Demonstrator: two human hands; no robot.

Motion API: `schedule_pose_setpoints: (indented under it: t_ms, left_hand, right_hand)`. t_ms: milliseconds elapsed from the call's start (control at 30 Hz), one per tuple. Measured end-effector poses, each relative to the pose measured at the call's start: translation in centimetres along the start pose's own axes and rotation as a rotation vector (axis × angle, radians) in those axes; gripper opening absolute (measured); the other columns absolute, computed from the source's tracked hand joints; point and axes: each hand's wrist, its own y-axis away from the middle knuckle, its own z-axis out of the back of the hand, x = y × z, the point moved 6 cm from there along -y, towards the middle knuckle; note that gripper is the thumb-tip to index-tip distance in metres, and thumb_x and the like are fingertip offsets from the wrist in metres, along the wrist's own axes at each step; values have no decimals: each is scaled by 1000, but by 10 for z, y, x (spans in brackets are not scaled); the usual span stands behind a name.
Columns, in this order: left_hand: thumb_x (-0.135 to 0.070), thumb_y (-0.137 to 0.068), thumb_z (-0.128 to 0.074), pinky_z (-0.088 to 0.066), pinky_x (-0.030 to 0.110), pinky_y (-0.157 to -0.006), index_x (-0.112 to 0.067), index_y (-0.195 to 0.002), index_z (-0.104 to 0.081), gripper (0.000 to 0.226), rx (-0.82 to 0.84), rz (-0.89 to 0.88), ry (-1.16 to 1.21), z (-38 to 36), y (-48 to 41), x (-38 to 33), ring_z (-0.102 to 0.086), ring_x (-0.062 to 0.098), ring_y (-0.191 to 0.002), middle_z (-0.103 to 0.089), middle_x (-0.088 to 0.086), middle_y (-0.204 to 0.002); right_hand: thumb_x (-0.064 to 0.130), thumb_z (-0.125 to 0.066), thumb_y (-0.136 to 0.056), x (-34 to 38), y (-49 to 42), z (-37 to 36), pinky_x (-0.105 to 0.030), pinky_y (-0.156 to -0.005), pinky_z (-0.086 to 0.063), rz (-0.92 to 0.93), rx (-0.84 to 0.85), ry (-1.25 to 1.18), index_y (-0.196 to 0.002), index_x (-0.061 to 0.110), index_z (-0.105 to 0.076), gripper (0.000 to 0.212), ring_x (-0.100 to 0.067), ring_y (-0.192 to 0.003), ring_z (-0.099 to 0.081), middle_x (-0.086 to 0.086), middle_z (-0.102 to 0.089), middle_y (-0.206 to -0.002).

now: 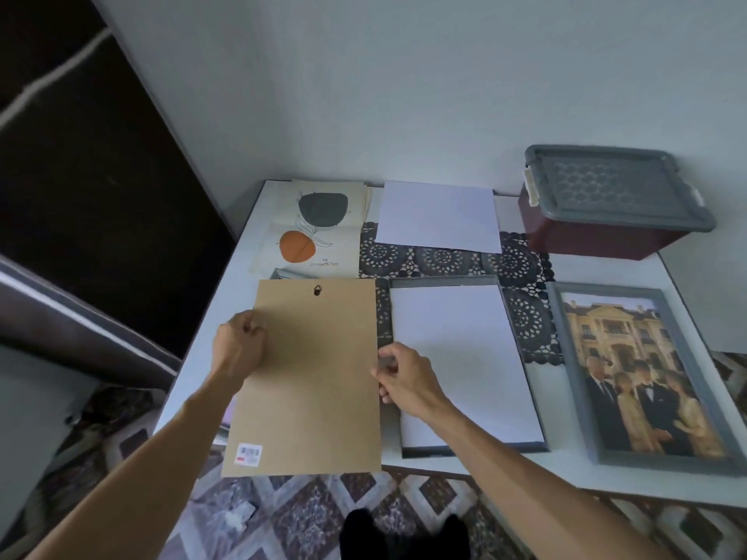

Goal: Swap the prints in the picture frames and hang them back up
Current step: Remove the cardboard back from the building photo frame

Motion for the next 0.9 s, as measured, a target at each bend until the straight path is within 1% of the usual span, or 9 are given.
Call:
schedule_pose_setpoints:
  t_ms: [100,167,267,400,500,600,667,767,900]
  left_hand:
    - [-13,-95,-50,-49,40,-74,-8,-127,-57,33,46,-38,-144,3,-10,4,-56,40,-102,-60,19,-117]
    - [-22,-94,-46,-46,39,-79,-6,-130,-55,40,70,-59,-229,2,-17,9,-52,36,-98,-55,21,-123]
    - [-20,-94,-43,-40,35,-77,-7,-132,-49,41,104,-52,-331,-1,-23,19,-43,28,-90,-51,20,-125]
    - [-14,-94,-44,-40,46,-94,-6,-135,-47,42,97,-57,-395,-1,-19,17,-46,41,-104,-45,23,-124]
    - [-15,-95,-44,-37,46,-95,-4,-134,-47,40,81,-65,-409,-4,-17,15,-43,40,-106,-42,22,-125]
    - [-21,-93,-48,-37,46,-92,-7,-134,-47,44,44,-79,-470,-7,-14,13,-42,41,-108,-41,21,-127]
    - [-22,-92,-51,-36,47,-95,-9,-138,-45,47,16,-101,-441,-9,-9,4,-41,42,-110,-39,22,-131]
    - [-24,-95,-55,-33,45,-102,-14,-138,-48,45,32,-233,-344,-23,6,-25,-41,40,-117,-43,20,-134]
    - [-16,-96,-58,-43,43,-98,-12,-121,-65,27,164,-468,-195,-63,38,-66,-52,37,-109,-57,18,-119]
  right_hand:
    - [17,-60,-98,4,0,-17,-31,-67,-61,-11,-6,18,-109,21,-56,12,-12,-59,-66,0,-68,-79]
    - [15,-59,-98,6,0,-26,-32,-67,-61,-15,-17,41,-114,16,-57,16,-13,-60,-67,-3,-69,-79]
    - [17,-61,-97,3,-3,-38,-36,-67,-61,-33,-39,87,-121,10,-57,25,-17,-62,-69,-7,-71,-84]
    - [20,-61,-97,0,-4,-44,-42,-72,-60,-48,-80,130,-122,10,-59,27,-22,-68,-71,-8,-73,-86]
    - [21,-60,-97,0,-4,-44,-42,-73,-60,-43,-98,154,-118,8,-62,25,-20,-68,-71,-7,-73,-83]
    - [25,-57,-97,2,-2,-42,-40,-72,-60,-32,-105,180,-107,9,-68,21,-19,-66,-71,-5,-74,-80]
    - [25,-56,-98,2,2,-35,-35,-77,-60,-30,-122,190,-108,10,-68,22,-17,-71,-72,-6,-75,-87]
    - [27,-56,-97,-2,8,-11,-24,-82,-55,-12,-188,223,-115,13,-68,25,-15,-87,-70,-3,-74,-104]
    - [24,-56,-98,-17,20,32,-24,-78,-53,12,-317,318,-114,15,-70,23,-12,-85,-68,0,-74,-104]
